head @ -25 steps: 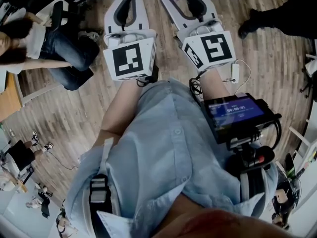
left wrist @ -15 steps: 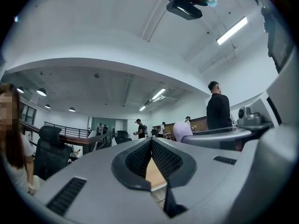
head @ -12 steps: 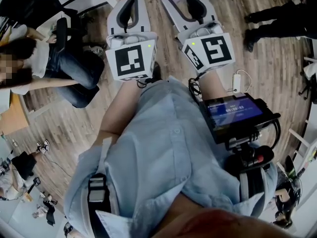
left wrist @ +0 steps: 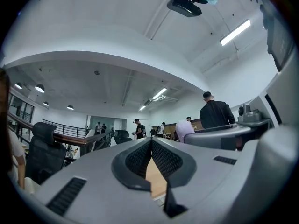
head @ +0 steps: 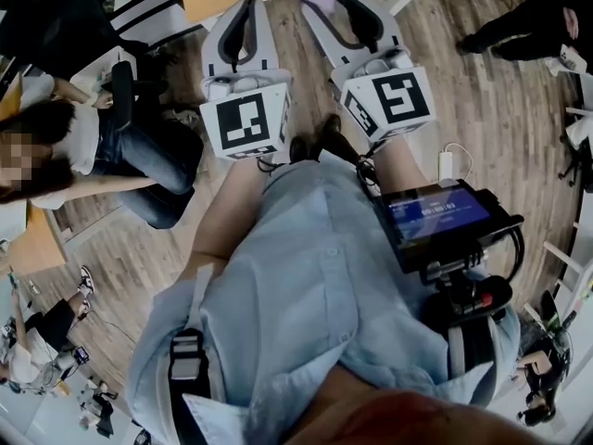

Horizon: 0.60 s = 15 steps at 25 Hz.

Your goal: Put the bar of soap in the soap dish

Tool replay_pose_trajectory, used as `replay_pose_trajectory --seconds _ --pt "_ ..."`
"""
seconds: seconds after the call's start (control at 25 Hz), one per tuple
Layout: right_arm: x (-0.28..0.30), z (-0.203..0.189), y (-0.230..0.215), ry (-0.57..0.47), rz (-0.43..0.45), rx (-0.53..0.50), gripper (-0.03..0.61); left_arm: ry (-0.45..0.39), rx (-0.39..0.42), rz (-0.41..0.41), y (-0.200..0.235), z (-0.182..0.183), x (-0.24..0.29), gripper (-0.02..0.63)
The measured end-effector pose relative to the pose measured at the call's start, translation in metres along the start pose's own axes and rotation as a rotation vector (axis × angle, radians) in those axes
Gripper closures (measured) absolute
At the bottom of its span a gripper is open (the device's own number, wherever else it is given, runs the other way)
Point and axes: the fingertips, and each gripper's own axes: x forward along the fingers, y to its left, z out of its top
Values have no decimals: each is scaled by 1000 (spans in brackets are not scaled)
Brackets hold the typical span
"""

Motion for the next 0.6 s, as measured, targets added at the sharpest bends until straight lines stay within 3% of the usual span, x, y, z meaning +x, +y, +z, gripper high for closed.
replay_pose_trajectory --seconds 0.6 --pt "5 2 21 -12 73 -49 393 -27 -2 74 18 -4 -13 604"
